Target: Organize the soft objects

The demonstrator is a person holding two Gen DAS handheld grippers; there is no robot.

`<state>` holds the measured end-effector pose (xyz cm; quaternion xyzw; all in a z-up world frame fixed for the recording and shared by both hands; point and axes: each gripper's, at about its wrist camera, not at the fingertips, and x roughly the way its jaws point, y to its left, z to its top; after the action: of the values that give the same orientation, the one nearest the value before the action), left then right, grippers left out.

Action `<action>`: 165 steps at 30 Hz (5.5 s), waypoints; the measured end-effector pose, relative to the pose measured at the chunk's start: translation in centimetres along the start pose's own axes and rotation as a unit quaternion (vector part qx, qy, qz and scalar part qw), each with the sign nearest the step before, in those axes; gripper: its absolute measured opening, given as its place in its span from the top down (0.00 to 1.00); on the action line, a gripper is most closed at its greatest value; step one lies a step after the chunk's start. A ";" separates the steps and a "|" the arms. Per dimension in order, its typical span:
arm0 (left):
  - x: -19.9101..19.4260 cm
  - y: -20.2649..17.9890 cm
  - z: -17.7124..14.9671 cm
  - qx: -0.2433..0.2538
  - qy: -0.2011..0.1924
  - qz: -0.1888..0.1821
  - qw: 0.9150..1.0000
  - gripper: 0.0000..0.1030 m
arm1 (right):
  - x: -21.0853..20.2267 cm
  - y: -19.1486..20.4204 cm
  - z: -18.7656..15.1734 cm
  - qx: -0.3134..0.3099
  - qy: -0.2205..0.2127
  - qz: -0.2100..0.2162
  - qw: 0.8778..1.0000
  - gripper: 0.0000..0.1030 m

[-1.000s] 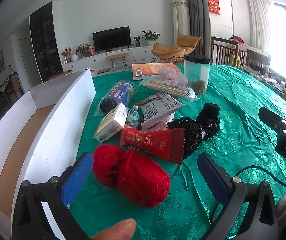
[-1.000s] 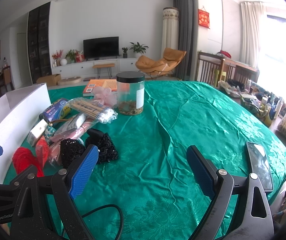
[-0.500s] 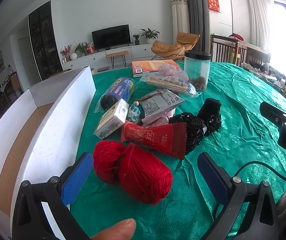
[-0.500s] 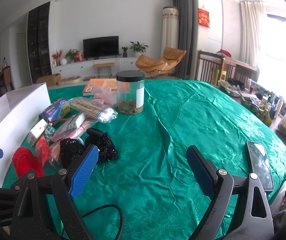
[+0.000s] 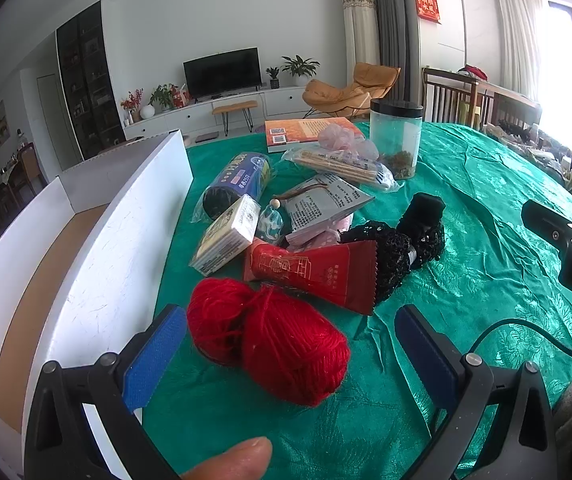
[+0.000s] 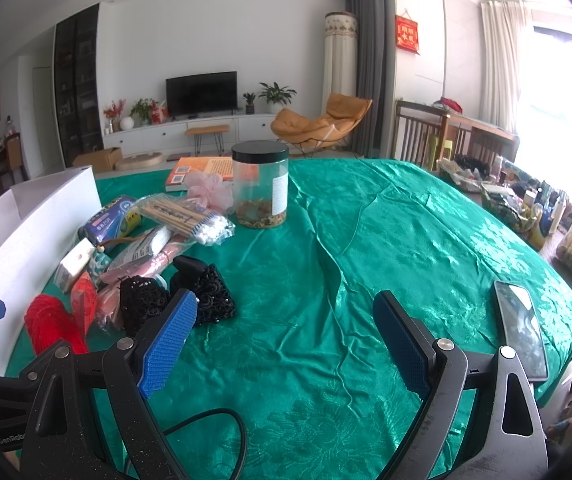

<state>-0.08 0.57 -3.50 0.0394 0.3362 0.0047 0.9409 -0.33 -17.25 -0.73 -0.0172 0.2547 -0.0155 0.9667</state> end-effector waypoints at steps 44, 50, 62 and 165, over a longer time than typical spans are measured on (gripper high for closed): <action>-0.6 2.2 -2.2 0.026 0.063 -0.074 0.995 0.00 | 2.3 3.8 -1.3 -0.017 0.098 0.102 0.990 0.11; 0.7 3.0 -1.7 -0.021 0.092 -0.083 0.992 0.00 | 5.5 4.2 -1.9 0.046 0.162 0.182 0.969 0.11; 1.7 2.9 -1.7 -0.017 0.104 -0.074 0.992 0.00 | 7.4 -4.8 1.9 0.200 0.080 -0.001 0.977 0.13; -8.1 17.7 4.2 -0.119 -0.010 -0.104 0.987 0.55 | -4.7 11.2 10.6 0.039 0.093 0.279 0.955 0.70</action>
<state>-3.40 17.66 6.26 -0.1083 0.3261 -0.0532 0.9376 1.05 -5.63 10.34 0.0938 0.3374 0.2435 0.9045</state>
